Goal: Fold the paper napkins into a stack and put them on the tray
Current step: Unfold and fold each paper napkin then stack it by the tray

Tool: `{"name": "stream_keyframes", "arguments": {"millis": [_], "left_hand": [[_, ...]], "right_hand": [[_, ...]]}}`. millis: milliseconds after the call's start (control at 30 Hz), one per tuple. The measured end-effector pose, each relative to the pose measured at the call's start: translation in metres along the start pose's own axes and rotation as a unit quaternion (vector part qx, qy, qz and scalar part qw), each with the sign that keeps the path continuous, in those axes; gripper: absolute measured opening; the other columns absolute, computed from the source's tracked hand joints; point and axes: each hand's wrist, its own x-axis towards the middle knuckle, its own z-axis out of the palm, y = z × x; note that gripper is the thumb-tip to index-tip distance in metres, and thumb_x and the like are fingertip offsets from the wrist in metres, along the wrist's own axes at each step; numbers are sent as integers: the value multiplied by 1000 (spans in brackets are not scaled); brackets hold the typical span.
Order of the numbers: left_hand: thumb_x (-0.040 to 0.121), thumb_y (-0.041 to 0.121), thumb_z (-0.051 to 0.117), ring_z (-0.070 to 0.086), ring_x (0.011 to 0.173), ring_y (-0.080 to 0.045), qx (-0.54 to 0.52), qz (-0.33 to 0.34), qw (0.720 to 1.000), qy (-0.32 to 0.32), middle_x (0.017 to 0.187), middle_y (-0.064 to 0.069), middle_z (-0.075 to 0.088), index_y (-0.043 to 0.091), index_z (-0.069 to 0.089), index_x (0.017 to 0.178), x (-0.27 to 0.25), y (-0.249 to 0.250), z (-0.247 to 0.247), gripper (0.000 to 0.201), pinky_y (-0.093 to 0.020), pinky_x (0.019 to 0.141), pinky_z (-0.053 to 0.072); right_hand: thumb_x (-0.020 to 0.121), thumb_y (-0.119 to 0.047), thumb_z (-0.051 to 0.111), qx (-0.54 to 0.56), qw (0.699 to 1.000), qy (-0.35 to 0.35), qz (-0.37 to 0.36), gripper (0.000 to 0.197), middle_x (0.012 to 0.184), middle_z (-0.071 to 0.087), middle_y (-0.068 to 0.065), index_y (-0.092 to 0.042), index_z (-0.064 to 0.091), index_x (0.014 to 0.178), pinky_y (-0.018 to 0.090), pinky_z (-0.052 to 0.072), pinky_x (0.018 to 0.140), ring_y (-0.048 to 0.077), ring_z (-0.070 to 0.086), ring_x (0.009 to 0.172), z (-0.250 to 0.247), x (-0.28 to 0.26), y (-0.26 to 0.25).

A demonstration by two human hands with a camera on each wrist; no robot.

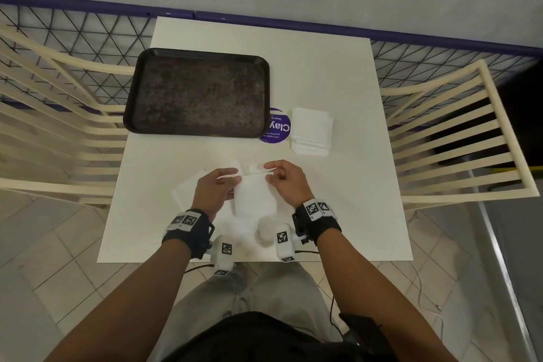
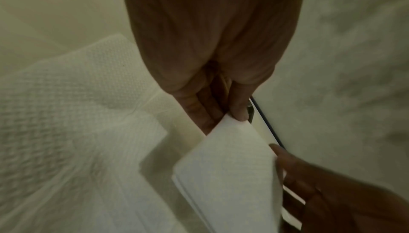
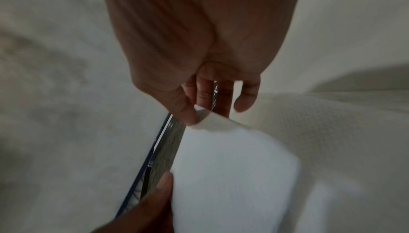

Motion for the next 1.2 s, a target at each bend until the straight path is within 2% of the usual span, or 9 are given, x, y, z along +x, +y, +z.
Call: {"name": "stream_keyframes", "arguments": {"millis": [100,300,467,633,733,900,1000,1133,1200], "left_hand": [[91,13,78,76,95,-27,52,42,998,-6,93,-5,80,16,80,98,-1,1,1,8,-40,86,63],[92,16,77,73,85,-16,122,111,986,4,87,4,78,20,78,93,-2,6,4,4,-31,81,59],[102,20,63,65,87,-6,179,158,969,58,97,7,72,20,68,101,-5,7,3,4,-14,74,46],[108,24,50,60,73,-12,217,191,956,59,93,-1,66,20,57,111,-9,8,6,9,-21,63,42],[110,22,45,59,65,-15,220,198,953,70,83,1,64,22,51,110,-11,8,13,6,-26,57,41],[111,21,43,61,69,-14,210,179,956,100,82,7,62,21,48,114,-7,12,19,7,-26,58,43],[111,21,44,62,71,-13,208,178,955,113,83,10,61,21,47,115,-4,17,22,5,-27,60,45],[110,34,43,67,74,-22,223,158,956,104,84,7,65,25,49,120,5,11,22,15,-41,71,57],[108,37,43,69,71,-24,256,137,954,78,83,5,70,32,53,113,10,5,18,13,-49,73,60]], "right_hand": [[85,-34,78,-69,997,-16,-35,19,87,74,-7,-29,76,103,23,51,84,7,65,85,8,0,-9],[84,-42,74,-172,983,-26,-51,11,84,73,-16,-31,76,84,45,55,89,5,66,84,28,7,-17],[90,-29,72,-147,988,-13,-39,12,87,73,-9,-20,79,92,30,52,84,10,65,83,15,8,-22],[90,-19,74,-56,998,17,-13,13,75,72,-6,-27,74,80,19,51,69,11,68,65,4,3,-19],[92,-21,72,-30,999,31,-5,6,79,73,-2,-22,73,87,20,52,67,10,67,63,8,-1,-21],[90,-42,71,-64,996,-7,53,31,91,74,3,-16,67,105,32,55,80,21,70,85,19,-3,-13],[92,-26,68,-113,993,-17,27,18,86,75,4,-9,69,96,34,54,86,23,69,87,17,-2,-10],[92,-18,66,-134,991,15,3,13,85,72,10,-5,67,92,45,57,83,29,68,83,-3,13,-17],[92,-18,66,-136,990,45,3,11,87,72,9,-7,67,94,49,58,82,30,68,84,-20,28,-20]]}}
